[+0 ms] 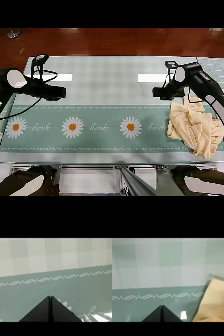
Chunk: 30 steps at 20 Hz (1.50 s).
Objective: Fold the shirts.
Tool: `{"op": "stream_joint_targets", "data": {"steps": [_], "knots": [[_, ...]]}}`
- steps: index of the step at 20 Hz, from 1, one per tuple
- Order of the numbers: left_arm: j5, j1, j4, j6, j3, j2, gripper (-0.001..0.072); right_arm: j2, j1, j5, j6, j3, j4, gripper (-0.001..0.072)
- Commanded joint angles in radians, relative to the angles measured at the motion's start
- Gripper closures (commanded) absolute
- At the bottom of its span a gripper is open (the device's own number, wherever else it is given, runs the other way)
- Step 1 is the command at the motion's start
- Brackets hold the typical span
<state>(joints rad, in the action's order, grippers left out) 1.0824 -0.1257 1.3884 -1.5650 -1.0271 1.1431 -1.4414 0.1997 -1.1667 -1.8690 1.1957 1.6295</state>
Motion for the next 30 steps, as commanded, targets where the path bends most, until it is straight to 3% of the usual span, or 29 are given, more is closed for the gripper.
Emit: {"op": "stream_joint_targets", "data": {"steps": [1, 9, 16, 19, 23, 24, 25, 26, 28, 30], "knots": [[0.000, 0.001, 0.000, 0.000, 0.000, 0.000, 0.0692, -0.001, 0.001, 0.000, 0.000, 0.000, 0.000, 0.0691], [-0.004, 0.001, -0.001, 0.000, 0.000, 0.000, 0.0692, -0.001, 0.001, 0.000, 0.000, 0.000, 0.000, 0.0691], [-0.167, 0.001, 0.000, 0.000, 0.000, 0.000, 0.0692, -0.001, 0.001, 0.025, -0.001, 0.000, 0.000, 0.0691], [-0.235, 0.001, 0.000, 0.000, 0.000, 0.000, 0.0692, -0.001, 0.001, 0.138, 0.005, 0.000, 0.045, 0.0691], [-0.307, 0.001, -0.001, -0.006, 0.000, 0.000, 0.0687, 0.000, 0.001, 0.249, -0.028, 0.000, -0.018, 0.0684], [-0.355, 0.000, -0.001, -0.043, 0.000, 0.000, 0.0603, 0.002, 0.000, 0.254, -0.040, 0.006, -0.038, 0.0573], [-0.392, 0.001, -0.013, -0.089, -0.005, 0.000, 0.0310, 0.007, 0.001, 0.249, -0.030, 0.023, -0.041, 0.0354], [-0.399, 0.001, -0.020, -0.112, -0.016, 0.000, 0.0006, 0.017, 0.000, 0.230, -0.018, 0.050, -0.037, 0.0067], [-0.309, 0.005, -0.019, -0.112, -0.078, -0.005, -0.0001, 0.049, 0.000, 0.111, 0.034, 0.134, 0.052, 0.0078], [-0.145, 0.024, -0.018, -0.046, -0.165, -0.018, -0.0001, 0.103, 0.000, -0.078, 0.036, 0.232, 0.224, 0.0080]]}}
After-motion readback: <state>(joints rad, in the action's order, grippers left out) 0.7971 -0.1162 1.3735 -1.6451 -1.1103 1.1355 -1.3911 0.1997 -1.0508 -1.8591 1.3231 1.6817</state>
